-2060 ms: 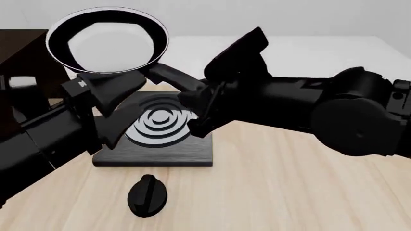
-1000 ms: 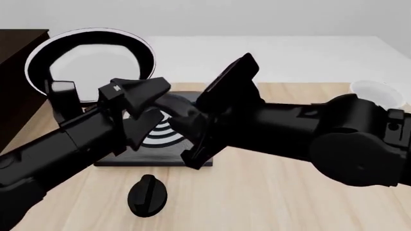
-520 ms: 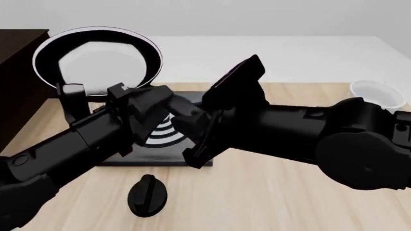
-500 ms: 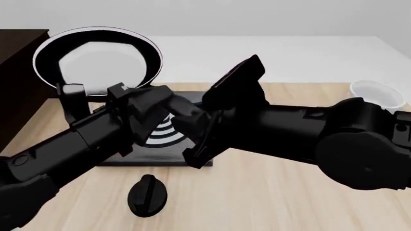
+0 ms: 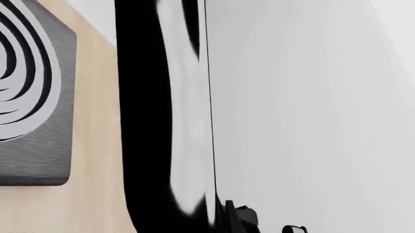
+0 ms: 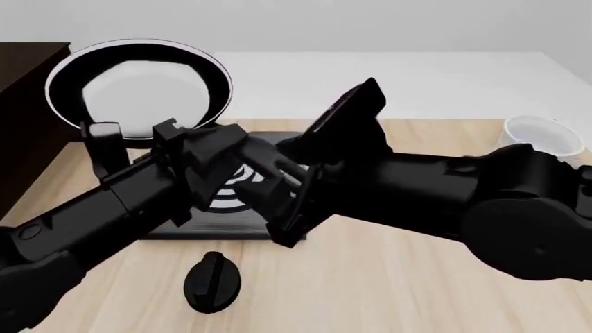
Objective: Put the frying pan on the cabinet shelf.
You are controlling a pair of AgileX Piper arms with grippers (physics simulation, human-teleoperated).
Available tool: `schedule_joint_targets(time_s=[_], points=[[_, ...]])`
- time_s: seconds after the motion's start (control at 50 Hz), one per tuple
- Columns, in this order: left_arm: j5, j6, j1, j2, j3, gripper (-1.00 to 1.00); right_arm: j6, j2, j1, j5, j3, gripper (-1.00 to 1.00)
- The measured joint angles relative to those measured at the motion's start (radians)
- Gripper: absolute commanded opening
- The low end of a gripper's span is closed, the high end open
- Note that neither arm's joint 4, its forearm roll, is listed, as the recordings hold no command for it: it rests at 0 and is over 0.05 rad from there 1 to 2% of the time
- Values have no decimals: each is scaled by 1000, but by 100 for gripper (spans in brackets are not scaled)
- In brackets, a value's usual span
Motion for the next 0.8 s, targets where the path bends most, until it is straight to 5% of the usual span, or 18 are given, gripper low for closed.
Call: schedule_joint_targets(time_s=[0.8], points=[[20,18,64,-2,2,-100,-41,-238,-53,105,37,100]])
